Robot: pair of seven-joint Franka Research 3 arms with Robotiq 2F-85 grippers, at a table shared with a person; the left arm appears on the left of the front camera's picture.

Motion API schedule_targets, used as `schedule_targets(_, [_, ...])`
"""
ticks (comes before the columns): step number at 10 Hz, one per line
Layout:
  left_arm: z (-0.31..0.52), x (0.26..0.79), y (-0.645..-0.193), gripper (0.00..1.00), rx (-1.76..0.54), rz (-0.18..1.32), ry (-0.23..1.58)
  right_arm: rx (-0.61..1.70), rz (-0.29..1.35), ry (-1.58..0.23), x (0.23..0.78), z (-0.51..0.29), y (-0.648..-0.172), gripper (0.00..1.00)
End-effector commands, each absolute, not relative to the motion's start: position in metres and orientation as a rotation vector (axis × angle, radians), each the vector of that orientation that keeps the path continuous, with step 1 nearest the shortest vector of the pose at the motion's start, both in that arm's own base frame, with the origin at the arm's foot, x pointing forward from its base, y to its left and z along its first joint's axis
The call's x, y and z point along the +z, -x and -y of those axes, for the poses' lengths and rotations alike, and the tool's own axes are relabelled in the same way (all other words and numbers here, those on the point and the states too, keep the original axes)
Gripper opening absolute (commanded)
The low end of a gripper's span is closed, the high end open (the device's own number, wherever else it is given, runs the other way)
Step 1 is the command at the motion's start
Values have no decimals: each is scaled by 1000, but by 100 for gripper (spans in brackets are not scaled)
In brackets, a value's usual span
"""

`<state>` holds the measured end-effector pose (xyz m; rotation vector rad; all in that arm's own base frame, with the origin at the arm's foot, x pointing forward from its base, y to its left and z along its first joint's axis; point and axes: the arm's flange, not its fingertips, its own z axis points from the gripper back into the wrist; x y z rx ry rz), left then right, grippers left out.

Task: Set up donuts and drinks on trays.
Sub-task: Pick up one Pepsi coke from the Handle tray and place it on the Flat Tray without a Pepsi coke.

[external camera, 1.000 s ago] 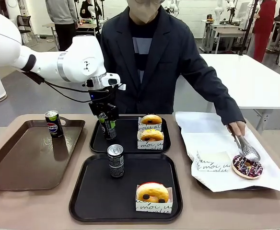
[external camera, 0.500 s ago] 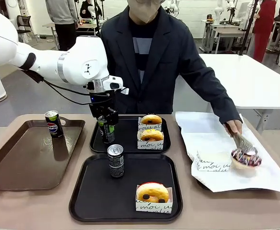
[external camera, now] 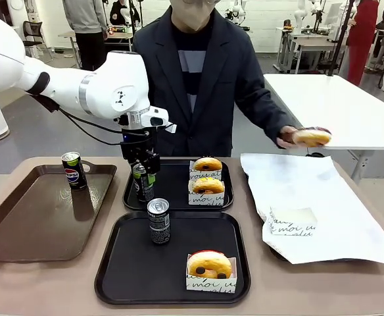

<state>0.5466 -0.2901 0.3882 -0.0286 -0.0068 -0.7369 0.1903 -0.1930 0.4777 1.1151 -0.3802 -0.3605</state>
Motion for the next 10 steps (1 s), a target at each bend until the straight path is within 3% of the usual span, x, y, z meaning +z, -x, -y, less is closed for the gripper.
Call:
schedule_targets(1, [285, 401, -535, 100, -763, 50, -21, -346, 401, -1136, 478, 194, -192, 100])
schedule_targets(5, [259, 446, -505, 100, -656, 37, -64, -346, 401, -1136, 478, 194, -192, 100])
schedule_targets(10, [231, 467, -430, 100, -506, 173, -82, -346, 401, -1136, 478, 194, -192, 100])
